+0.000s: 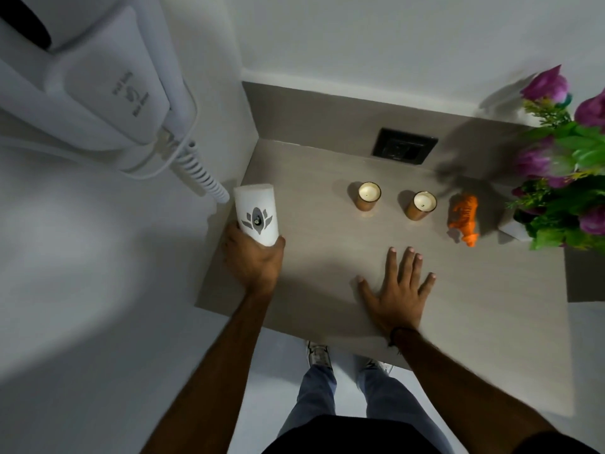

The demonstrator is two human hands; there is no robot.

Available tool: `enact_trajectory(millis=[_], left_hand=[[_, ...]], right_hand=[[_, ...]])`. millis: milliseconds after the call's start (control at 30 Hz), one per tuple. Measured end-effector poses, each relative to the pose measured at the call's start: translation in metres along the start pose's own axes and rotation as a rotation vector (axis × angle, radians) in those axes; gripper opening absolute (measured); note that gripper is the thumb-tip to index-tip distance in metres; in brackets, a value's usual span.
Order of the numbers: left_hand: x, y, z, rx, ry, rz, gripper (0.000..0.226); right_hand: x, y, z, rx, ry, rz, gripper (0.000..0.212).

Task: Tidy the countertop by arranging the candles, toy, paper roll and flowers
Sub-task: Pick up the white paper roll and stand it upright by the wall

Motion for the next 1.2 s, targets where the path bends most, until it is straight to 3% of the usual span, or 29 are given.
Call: enact_trajectory(millis=[133,333,467,533,633,767,867,967,1200], left_hand=[[-0.018,-0.018,-0.011,-0.01,-0.307,-0.09,0.114],[-0.042,-0.023,-0.008,-0.067,-0.359,-0.135,0.112],[-0.042,-0.02,0.002,-0.105,-0.382,-0.054,0.107],[-0.041,-0.021,0.014,-0.143,-0.373,0.014,0.103],[-0.034,-0.023,0.032,-0.203,-0.331,0.07,0.087],[-0.026,-0.022,0.031,-0.202,-0.344,0.096,0.071],[-0.028,-0.016,0.032,-0.182,-0.373,0.128,0.055],[-0.032,-0.011,0.033,-0.187,-0.398,0.173,0.057],[-0.045,0.033,-0.011,-0.246,-0.424,0.188,0.056]], right_hand=[[-0.001,0.001,-0.001,-0.003,-0.005,-0.012,0.099],[-0.007,0.003,-0.003,-0.001,-0.012,-0.032,0.099],[-0.002,0.002,0.001,-0.005,-0.008,0.005,0.098],[0.009,0.005,0.009,-0.01,0.06,-0.03,0.09],[0.03,0.016,0.051,0.236,0.37,-0.098,0.06],[0.043,0.044,0.132,0.46,0.675,0.066,0.042],[0.041,0.063,0.172,0.466,0.704,0.184,0.053],[0.039,0.072,0.187,0.461,0.719,0.264,0.054],[0.046,0.118,0.212,0.426,0.75,0.266,0.048]])
Point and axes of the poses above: each hand's wrist, its own y-axis towards the middle knuckle, its own x-axis out of the back of the hand, z = x × y, the point moved 6 cm from there along y, towards the middle knuckle, and after that the axes turned 4 degrees about y, right-handed, at the moved point
